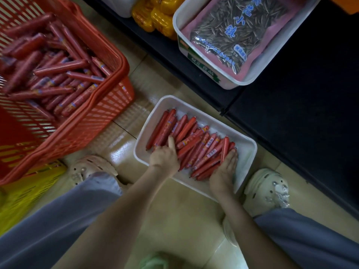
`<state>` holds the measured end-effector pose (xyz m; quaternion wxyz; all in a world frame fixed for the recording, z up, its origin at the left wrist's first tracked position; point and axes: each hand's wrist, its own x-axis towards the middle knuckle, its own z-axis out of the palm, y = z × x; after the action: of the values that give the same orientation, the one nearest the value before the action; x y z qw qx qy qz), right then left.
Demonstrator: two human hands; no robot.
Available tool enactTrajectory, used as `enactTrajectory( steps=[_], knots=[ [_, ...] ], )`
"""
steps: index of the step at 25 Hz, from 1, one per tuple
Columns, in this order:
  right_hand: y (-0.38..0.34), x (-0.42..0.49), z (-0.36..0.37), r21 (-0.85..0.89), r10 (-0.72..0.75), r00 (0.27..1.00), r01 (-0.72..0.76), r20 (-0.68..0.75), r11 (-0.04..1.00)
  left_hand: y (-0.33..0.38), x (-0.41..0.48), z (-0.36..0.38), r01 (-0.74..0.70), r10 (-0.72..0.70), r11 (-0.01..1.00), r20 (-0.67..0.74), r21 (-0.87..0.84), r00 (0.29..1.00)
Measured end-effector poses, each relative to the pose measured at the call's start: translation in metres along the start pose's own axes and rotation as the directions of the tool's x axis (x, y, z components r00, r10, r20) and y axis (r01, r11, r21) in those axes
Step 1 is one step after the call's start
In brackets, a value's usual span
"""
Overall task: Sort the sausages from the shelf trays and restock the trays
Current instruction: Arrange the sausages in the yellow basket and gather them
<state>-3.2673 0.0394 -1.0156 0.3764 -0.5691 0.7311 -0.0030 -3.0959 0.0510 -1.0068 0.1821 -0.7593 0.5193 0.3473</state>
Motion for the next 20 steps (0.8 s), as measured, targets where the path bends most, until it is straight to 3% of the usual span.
enactTrajectory(
  steps=[3, 5, 7, 8, 9, 11, 12, 13, 15, 18, 20],
  knots=[
    [-0.001, 0.004, 0.002, 0.03, -0.057, 0.997, 0.055, 0.045, 0.998, 0.005, -0.006, 0.002, 0.052, -0.061, 0.994, -0.087, -0.101, 0.994],
    [-0.009, 0.001, 0.005, 0.085, -0.261, 0.943, 0.248, 0.205, 0.965, 0.01, -0.003, 0.002, 0.037, -0.054, 0.992, -0.139, -0.124, 0.989],
    [-0.019, -0.002, 0.009, 0.105, -0.448, 0.857, 0.436, 0.256, 0.894, 0.016, 0.003, 0.0, -0.119, 0.106, 0.991, -0.185, -0.056, 0.977],
    [-0.019, 0.0, 0.012, 0.054, -0.464, 0.861, 0.463, 0.208, 0.885, 0.016, 0.006, -0.002, -0.213, 0.215, 0.977, -0.186, 0.032, 0.959],
    [-0.019, 0.002, 0.015, -0.014, -0.399, 0.909, 0.403, 0.122, 0.915, 0.014, 0.008, -0.005, -0.282, 0.297, 0.953, -0.169, 0.11, 0.94],
    [-0.023, 0.007, 0.014, -0.041, -0.047, 0.999, 0.048, 0.012, 0.998, 0.006, 0.014, -0.009, -0.321, 0.348, 0.926, -0.124, 0.197, 0.929],
    [-0.024, 0.01, 0.013, -0.002, 0.117, 0.992, -0.117, 0.057, 0.993, 0.003, 0.016, -0.008, -0.307, 0.333, 0.928, -0.102, 0.21, 0.938],
    [-0.024, 0.011, 0.015, 0.025, 0.179, 0.974, -0.185, 0.137, 0.983, 0.003, 0.015, -0.006, -0.269, 0.291, 0.94, -0.078, 0.211, 0.954],
    [-0.028, 0.006, 0.023, 0.061, 0.071, 0.972, -0.086, 0.222, 0.994, 0.013, 0.011, 0.001, -0.186, 0.202, 0.966, -0.078, 0.18, 0.976],
    [-0.022, 0.0, 0.029, 0.207, -0.118, 0.966, 0.07, 0.23, 0.976, 0.029, 0.003, -0.001, -0.062, 0.062, 0.998, -0.091, 0.003, 0.994],
    [-0.018, -0.004, 0.028, 0.226, -0.174, 0.958, 0.122, 0.227, 0.966, 0.024, 0.005, -0.004, -0.062, 0.063, 0.998, -0.162, 0.014, 0.985]
  ],
)
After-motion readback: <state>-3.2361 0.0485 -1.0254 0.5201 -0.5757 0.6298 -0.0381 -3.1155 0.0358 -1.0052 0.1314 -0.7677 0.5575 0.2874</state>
